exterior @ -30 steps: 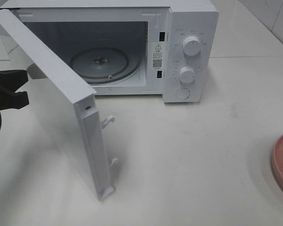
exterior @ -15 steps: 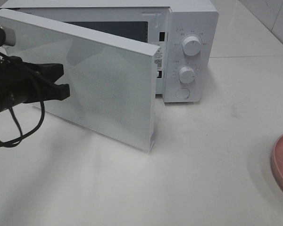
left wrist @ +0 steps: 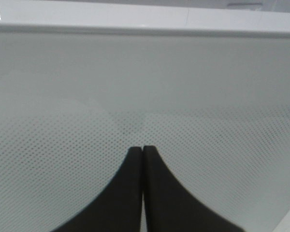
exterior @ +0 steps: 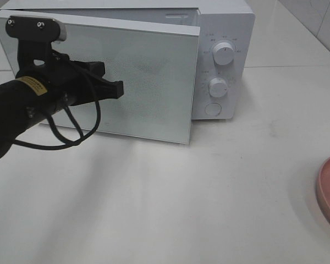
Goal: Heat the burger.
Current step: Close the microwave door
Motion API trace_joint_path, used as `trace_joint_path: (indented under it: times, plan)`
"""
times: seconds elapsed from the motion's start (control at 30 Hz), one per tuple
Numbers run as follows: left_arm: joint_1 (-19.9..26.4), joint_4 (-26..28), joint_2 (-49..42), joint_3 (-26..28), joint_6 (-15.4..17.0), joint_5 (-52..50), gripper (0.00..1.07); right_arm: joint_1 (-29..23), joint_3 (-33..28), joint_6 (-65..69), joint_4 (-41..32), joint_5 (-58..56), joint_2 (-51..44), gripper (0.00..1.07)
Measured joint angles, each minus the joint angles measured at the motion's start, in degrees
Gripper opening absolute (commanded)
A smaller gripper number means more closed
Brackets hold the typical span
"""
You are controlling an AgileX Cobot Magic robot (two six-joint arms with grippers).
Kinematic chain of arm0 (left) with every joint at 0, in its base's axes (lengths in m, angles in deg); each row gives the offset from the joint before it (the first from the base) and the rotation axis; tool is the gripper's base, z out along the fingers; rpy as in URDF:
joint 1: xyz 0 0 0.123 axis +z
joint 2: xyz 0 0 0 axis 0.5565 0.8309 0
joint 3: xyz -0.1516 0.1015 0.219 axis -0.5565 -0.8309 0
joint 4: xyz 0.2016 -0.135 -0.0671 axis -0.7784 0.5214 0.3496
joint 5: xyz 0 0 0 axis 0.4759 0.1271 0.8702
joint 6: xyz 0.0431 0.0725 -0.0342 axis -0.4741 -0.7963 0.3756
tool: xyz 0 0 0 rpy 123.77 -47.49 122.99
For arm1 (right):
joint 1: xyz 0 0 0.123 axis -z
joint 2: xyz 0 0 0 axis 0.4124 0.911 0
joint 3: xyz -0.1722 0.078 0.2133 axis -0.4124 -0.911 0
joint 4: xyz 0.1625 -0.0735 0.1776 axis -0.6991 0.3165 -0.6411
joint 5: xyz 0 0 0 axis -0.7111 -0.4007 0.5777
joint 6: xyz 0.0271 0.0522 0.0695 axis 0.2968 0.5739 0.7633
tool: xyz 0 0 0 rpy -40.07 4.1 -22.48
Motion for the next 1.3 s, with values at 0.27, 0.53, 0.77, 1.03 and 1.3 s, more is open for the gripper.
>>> trace_joint_path:
  times: [0.27,0.53,0.77,1.03,1.3]
  plan:
    - [-3.67,7.91,5.27,7.85,-3.84,0.0,0.0,0.0,0.0,0.0,0.0,0.0,0.0,0.75]
    - [-5.56,13.35,10.08,15.36,-8.71,0.29,0.0,0.0,0.0,0.0,0.0,0.0,0.0,0.75]
    - [-6.82,13.58,13.52,20.86,-10.03,3.55,0.0,0.0,0.0,0.0,0.0,0.0,0.0,0.75]
    - [-7.05,14.09,16.67,25.04,-10.54,4.53,0.0,0.0,0.0,0.0,0.0,0.0,0.0,0.75]
    - [-7.79,15.01,16.16,25.27,-12.32,6.36,0.0,0.0,0.0,0.0,0.0,0.0,0.0,0.75]
